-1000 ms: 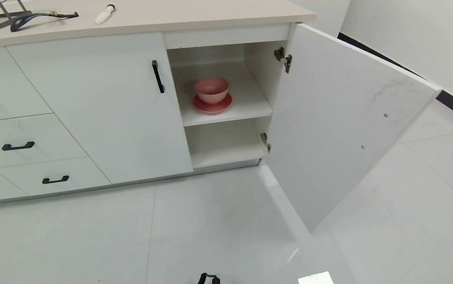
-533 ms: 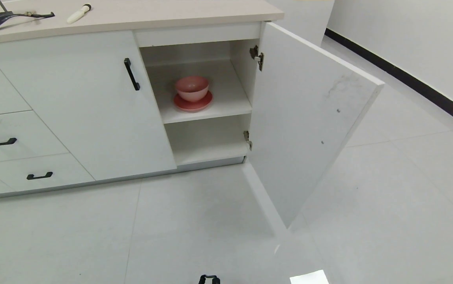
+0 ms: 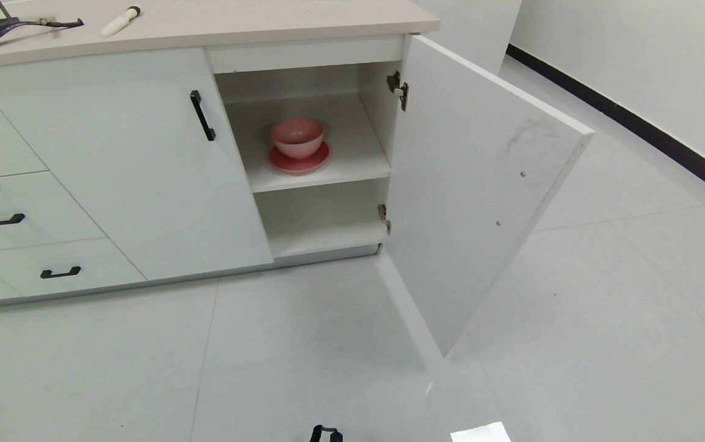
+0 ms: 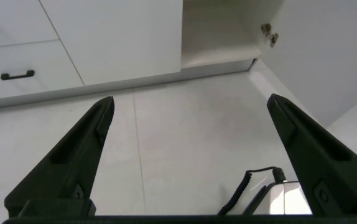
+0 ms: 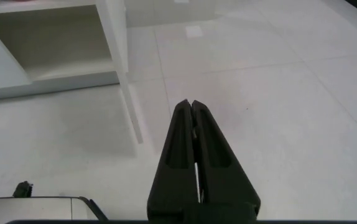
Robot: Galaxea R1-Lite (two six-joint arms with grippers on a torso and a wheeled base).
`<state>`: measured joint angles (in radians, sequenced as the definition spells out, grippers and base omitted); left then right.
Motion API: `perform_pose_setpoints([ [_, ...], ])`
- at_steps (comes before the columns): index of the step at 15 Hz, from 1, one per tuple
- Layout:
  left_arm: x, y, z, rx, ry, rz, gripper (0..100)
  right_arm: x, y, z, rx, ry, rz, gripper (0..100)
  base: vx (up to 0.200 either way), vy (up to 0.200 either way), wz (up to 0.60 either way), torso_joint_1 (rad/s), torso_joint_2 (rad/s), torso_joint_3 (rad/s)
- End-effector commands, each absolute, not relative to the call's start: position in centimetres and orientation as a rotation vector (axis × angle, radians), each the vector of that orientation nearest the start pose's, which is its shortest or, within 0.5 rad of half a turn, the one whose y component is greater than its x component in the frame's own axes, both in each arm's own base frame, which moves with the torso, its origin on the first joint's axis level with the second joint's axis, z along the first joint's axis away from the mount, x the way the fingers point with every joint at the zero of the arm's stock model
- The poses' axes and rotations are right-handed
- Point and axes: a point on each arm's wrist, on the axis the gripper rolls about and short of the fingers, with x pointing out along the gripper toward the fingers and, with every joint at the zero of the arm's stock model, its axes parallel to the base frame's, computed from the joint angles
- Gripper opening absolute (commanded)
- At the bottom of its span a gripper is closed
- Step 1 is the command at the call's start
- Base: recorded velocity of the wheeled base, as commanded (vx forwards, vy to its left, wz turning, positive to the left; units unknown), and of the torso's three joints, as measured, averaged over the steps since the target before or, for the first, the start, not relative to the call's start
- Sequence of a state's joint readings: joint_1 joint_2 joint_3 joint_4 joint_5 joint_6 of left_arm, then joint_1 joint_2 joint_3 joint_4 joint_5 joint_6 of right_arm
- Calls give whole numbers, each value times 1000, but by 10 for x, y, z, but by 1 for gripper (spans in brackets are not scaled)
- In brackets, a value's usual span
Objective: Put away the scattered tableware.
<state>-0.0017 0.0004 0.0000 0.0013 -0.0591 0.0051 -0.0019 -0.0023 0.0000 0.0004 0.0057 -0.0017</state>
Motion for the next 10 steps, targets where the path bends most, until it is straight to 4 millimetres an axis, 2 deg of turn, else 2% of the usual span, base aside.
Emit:
perform_pose_setpoints([
  [1, -23, -1, 75, 5, 1, -60, 100, -23, 0, 75, -2, 0, 5, 0, 0, 0, 0, 0, 0, 0],
  [4, -23, -1, 75, 5, 0, -60, 100, -23, 0, 78, 43, -28, -2, 0, 0, 0, 0, 0, 0, 0],
  [6, -23, -1, 75, 5, 0, -61, 100, -26, 0, 100, 43, -245, 2, 0, 0, 0, 0, 0, 0, 0],
  [8, -23, -1, 75, 5, 1, -60, 100, -26, 1, 107, 37, -261, 50, 0, 0, 0, 0, 0, 0, 0],
  [10, -23, -1, 75, 5, 0, -60, 100, -18, 2, 141, 30, -209, 110, 0, 0, 0, 0, 0, 0, 0],
])
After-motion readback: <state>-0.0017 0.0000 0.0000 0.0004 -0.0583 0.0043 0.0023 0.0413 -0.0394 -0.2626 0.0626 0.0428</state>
